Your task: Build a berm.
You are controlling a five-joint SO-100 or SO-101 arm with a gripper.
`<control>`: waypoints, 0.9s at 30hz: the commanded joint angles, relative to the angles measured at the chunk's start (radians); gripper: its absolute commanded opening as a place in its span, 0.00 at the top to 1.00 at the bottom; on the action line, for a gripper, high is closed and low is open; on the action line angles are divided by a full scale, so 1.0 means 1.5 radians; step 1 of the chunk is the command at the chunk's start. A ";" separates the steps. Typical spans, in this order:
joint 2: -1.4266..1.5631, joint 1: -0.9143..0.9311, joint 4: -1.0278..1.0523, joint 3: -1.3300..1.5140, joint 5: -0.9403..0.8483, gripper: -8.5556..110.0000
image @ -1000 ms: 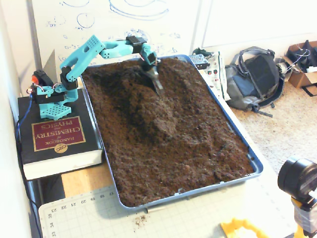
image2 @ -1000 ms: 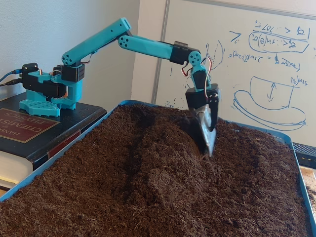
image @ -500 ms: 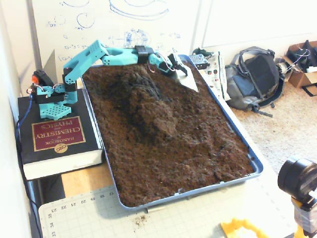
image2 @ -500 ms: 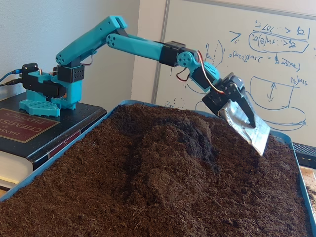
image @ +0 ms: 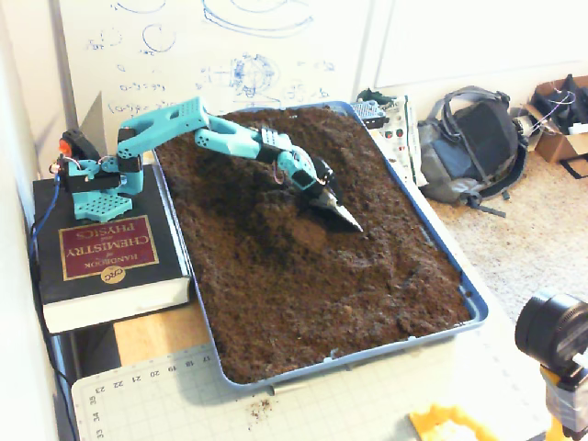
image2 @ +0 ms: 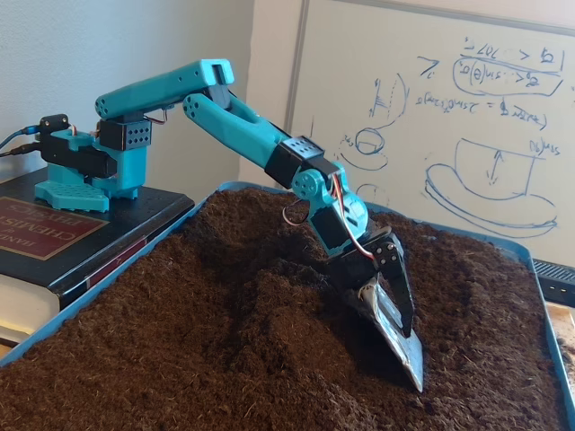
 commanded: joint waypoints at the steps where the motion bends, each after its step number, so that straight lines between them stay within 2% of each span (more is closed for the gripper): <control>1: 0.003 -0.001 -0.011 -0.012 -0.007 0.92; 4: -0.010 -0.006 0.012 -0.011 -0.007 0.92; 10: 0.015 -0.014 0.170 -0.013 -0.003 0.92; 15: 0.050 -0.013 0.263 -0.013 0.070 0.92; 21: 0.079 -0.020 0.314 -0.013 0.139 0.92; 27: 0.126 -0.020 0.345 -0.013 0.151 0.92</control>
